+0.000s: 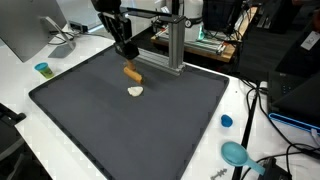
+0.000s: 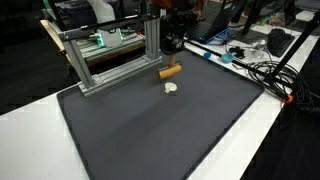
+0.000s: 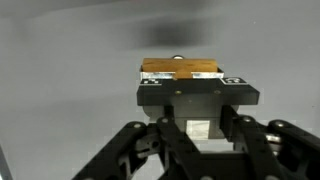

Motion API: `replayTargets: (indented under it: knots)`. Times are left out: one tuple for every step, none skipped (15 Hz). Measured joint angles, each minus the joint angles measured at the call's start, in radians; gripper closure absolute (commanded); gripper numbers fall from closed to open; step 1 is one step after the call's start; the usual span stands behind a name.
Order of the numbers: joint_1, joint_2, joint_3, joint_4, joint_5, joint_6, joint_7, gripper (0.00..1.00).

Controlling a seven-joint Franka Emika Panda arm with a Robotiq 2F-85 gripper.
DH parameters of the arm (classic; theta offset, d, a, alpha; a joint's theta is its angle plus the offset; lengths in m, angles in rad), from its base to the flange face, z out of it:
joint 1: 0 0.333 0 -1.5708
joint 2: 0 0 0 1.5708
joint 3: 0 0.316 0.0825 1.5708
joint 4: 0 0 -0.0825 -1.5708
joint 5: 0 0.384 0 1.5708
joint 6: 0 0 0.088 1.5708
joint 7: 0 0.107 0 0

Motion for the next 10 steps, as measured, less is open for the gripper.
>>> replayTargets:
  knots:
    - [-0.001,0.014,-0.002,0.000,-0.004,0.006,0.006,0.79]
    - [-0.002,0.028,-0.004,0.001,-0.006,0.016,0.013,0.79]
    - [-0.003,0.044,-0.007,0.002,-0.006,0.029,0.019,0.79]
    - [-0.004,0.058,-0.011,0.003,-0.006,0.043,0.023,0.79]
    - [-0.005,0.072,-0.013,0.005,-0.006,0.056,0.024,0.79]
    - [-0.006,0.086,-0.016,0.009,-0.006,0.069,0.025,0.79]
    - [-0.006,0.101,-0.017,0.015,-0.006,0.080,0.026,0.79]
    - [-0.007,0.116,-0.019,0.023,-0.006,0.087,0.027,0.79]
    - [-0.008,0.131,-0.019,0.035,-0.005,0.088,0.027,0.79]
    - [-0.009,0.142,-0.019,0.047,-0.003,0.084,0.027,0.79]
